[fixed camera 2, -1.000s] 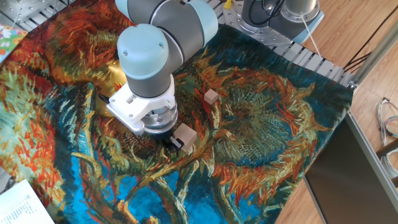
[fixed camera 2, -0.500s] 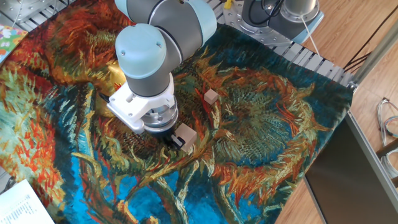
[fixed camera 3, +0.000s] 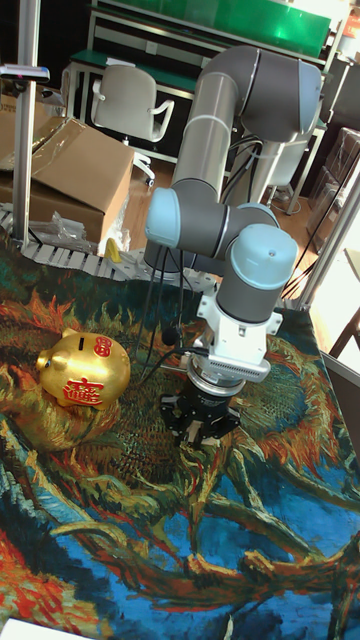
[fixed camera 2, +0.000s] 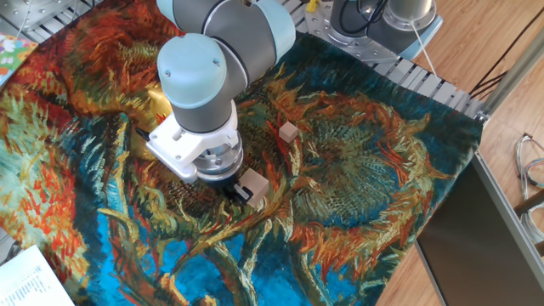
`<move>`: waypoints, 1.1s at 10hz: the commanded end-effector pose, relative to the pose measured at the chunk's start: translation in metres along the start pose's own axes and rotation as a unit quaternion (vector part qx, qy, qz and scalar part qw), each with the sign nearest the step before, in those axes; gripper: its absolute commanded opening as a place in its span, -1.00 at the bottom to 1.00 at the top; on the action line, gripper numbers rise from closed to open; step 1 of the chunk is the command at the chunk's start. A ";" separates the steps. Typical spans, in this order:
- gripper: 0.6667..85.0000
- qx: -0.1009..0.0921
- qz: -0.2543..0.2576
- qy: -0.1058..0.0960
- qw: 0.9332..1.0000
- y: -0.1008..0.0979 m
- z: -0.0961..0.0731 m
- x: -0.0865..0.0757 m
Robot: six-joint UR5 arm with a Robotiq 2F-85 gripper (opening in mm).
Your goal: Drop coins into a piggy bank
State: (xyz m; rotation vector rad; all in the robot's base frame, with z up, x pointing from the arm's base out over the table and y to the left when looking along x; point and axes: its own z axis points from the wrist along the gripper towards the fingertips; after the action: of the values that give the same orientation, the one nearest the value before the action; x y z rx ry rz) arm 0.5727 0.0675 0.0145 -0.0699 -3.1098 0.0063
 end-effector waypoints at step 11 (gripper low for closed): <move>-0.25 -0.011 0.007 0.002 1.000 0.005 0.001 0.001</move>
State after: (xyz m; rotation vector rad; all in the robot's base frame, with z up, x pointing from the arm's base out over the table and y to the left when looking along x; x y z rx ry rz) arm 0.5708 0.0681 0.0131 -0.0722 -3.1049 0.0001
